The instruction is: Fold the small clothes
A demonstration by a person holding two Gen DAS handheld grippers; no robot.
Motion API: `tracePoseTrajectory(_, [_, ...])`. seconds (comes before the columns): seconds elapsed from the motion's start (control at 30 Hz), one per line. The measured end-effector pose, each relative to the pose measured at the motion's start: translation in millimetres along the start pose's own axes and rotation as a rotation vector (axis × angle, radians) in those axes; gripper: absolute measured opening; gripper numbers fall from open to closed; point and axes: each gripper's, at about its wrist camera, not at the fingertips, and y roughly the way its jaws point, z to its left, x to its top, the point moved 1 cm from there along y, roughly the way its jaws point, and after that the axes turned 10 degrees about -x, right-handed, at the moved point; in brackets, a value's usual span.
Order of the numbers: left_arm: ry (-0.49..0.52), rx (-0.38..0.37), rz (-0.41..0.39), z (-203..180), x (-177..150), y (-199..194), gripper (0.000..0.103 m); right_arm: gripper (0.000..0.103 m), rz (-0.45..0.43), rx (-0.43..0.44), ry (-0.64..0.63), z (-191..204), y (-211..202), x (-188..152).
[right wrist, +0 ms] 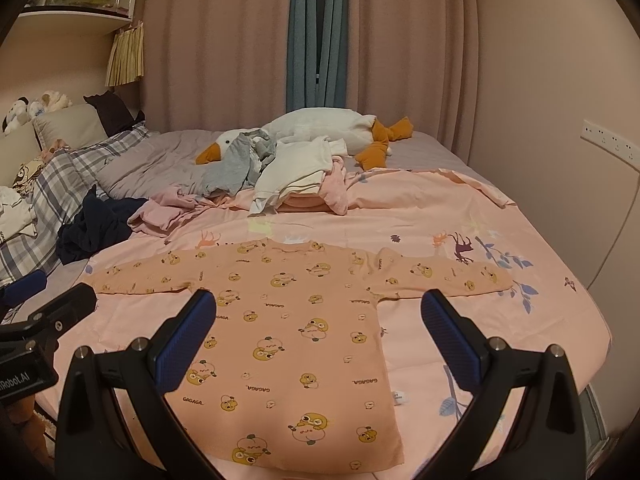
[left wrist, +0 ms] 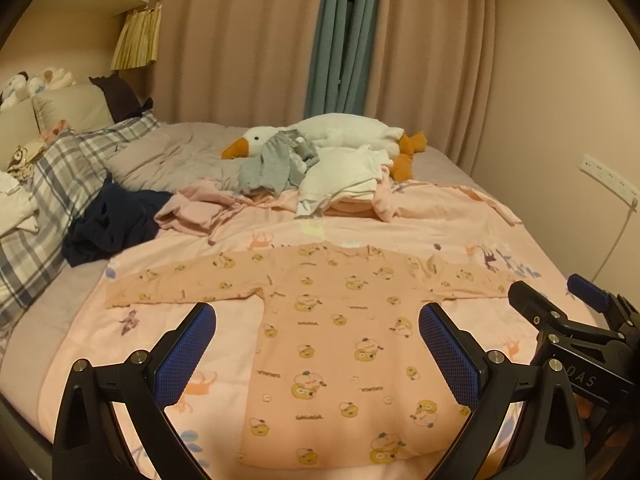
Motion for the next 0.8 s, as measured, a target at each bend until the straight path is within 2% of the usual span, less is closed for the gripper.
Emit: tracePoseTrajectory(0.8, [0.003,0.001,0.001,0.9,-1.4,0.8,0.101,0.103,0.000,-0.007,0.005,-4.2,0.1,1.0])
